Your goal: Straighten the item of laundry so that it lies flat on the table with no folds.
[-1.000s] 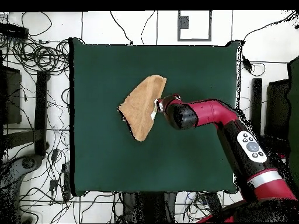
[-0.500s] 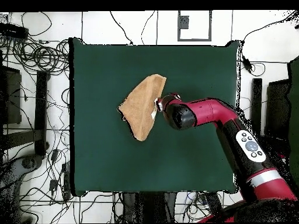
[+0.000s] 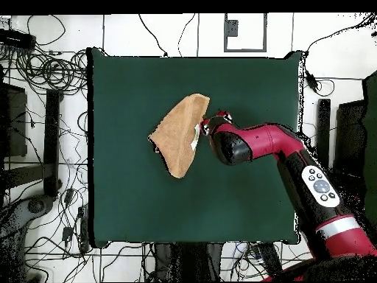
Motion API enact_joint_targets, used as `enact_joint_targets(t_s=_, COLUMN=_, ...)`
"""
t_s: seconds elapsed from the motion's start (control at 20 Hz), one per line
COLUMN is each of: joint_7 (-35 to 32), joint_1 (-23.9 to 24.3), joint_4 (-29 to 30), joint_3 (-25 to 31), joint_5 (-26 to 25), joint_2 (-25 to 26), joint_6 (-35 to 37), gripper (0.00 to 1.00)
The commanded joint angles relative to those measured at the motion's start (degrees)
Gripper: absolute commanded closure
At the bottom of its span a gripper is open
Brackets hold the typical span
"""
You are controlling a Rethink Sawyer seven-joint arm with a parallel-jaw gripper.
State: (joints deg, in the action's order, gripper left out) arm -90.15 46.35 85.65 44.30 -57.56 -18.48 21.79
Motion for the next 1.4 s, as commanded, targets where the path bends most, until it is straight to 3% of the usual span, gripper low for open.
enact_joint_targets(t_s=0.05, joint_7=11.65, joint_1=-0.63, joint_4=2.45, joint_3=4.07, joint_5=-3.25, joint_2=-1.66, joint_6=-2.93, gripper=0.0)
enact_joint_targets(t_s=0.25, joint_7=12.5, joint_1=-0.38, joint_4=1.8, joint_3=4.57, joint_5=-2.23, joint_2=-0.68, joint_6=-1.53, gripper=0.0)
enact_joint_targets(t_s=0.55, joint_7=20.56, joint_1=0.6, joint_4=-2.78, joint_3=5.91, joint_5=2.54, joint_2=8.12, joint_6=7.9, gripper=0.0)
enact_joint_targets(t_s=0.9, joint_7=24.54, joint_1=2.7, joint_4=-3.62, joint_3=8.09, joint_5=3.12, joint_2=11.96, joint_6=7.47, gripper=0.0)
enact_joint_targets(t_s=1.4, joint_7=26.28, joint_1=2.3, joint_4=-4.74, joint_3=7.99, joint_5=1.8, joint_2=11.12, joint_6=6.05, gripper=0.0)
